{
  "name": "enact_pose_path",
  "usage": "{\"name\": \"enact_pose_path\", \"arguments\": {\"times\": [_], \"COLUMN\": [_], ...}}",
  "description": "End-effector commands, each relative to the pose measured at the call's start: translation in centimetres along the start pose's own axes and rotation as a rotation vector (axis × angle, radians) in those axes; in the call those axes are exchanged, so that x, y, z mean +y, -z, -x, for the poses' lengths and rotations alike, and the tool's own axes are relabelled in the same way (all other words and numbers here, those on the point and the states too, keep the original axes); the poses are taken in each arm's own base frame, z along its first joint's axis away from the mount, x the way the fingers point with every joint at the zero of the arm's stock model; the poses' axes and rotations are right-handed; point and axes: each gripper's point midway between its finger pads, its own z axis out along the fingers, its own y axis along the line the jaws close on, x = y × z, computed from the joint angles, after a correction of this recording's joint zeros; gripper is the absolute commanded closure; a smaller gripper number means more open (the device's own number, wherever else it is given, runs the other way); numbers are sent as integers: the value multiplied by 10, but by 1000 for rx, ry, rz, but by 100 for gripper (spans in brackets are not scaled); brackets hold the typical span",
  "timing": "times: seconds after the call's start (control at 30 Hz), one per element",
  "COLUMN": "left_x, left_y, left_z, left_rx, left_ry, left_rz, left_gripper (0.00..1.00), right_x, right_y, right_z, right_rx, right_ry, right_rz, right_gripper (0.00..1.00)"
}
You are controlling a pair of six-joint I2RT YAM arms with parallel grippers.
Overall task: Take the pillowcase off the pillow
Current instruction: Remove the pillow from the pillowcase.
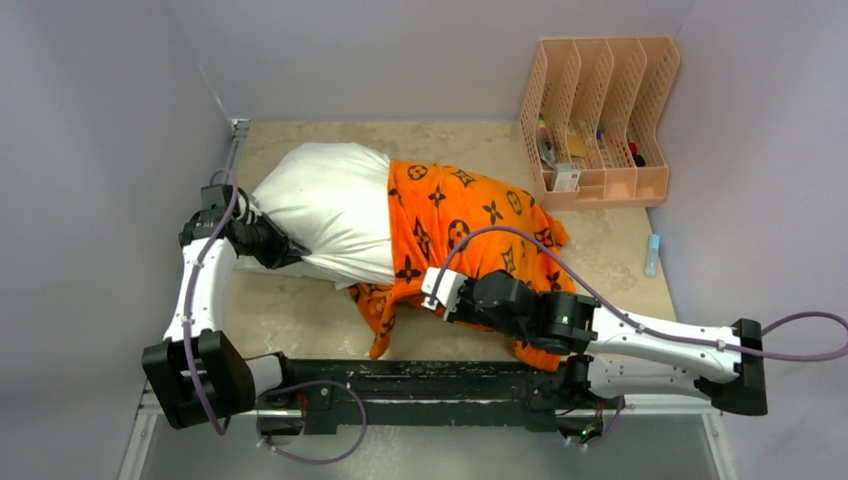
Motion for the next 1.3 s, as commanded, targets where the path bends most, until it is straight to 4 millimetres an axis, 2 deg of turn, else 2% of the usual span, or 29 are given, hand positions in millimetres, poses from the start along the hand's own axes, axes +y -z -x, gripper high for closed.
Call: {"name": "enact_pose_path", "arguments": {"times": [0.0,0.2,0.3,0.4,0.5,0.53,0.57,0.6,0.63,0.73,0.77,0.8,0.87,0.9,0.93,1.0,1.03,1.07,1.13,1.2,1.27], "left_x": [14,30,26,16,12,12,16,21,27,38,41,44,50,51,49,42,37,31,13,2,-24], "left_y": [29,37,36,33,28,27,28,30,33,43,48,54,66,70,74,83,92,103,128,144,152], "left_z": [121,124,121,108,86,79,72,66,61,49,48,49,53,55,56,57,59,61,69,76,85], "left_rx": [-492,-519,-503,-473,-445,-435,-429,-430,-438,-451,-467,-492,-551,-574,-585,-598,-613,-636,-694,-702,-706], "left_ry": [-43,-9,-21,-21,12,20,23,22,17,25,30,35,58,64,69,71,69,57,16,-4,-45], "left_rz": [118,178,151,71,-15,-30,-21,-4,20,73,89,110,156,164,161,150,144,139,109,119,31], "left_gripper": [100,100,100,100,100,100,100,100,100,100,100,100,100,100,91,73,65,58,47,45,42], "right_x": [-23,-27,-9,-3,5,9,7,4,0,-13,-35,-59,-112,-135,-150,-182,-191,-196,-190,-175,-162], "right_y": [53,78,67,51,31,28,26,26,28,37,38,41,57,62,63,65,66,64,52,33,10], "right_z": [-71,-70,-48,-41,-4,12,27,43,58,93,95,93,75,67,56,31,20,14,18,30,32], "right_rx": [313,335,234,309,230,178,130,74,17,-147,-164,-154,-70,-43,-5,33,60,71,57,25,26], "right_ry": [91,43,24,2,-75,-99,-124,-158,-188,-228,-239,-241,-345,-390,-467,-761,-852,-902,-979,-1061,-1122], "right_rz": [-54,-40,64,68,101,127,127,121,114,87,-30,-158,-470,-554,-555,-602,-639,-652,-592,-462,-359], "right_gripper": [100,100,100,100,100,96,83,65,54,44,34,28,7,4,4,7,7,6,6,6,6]}}
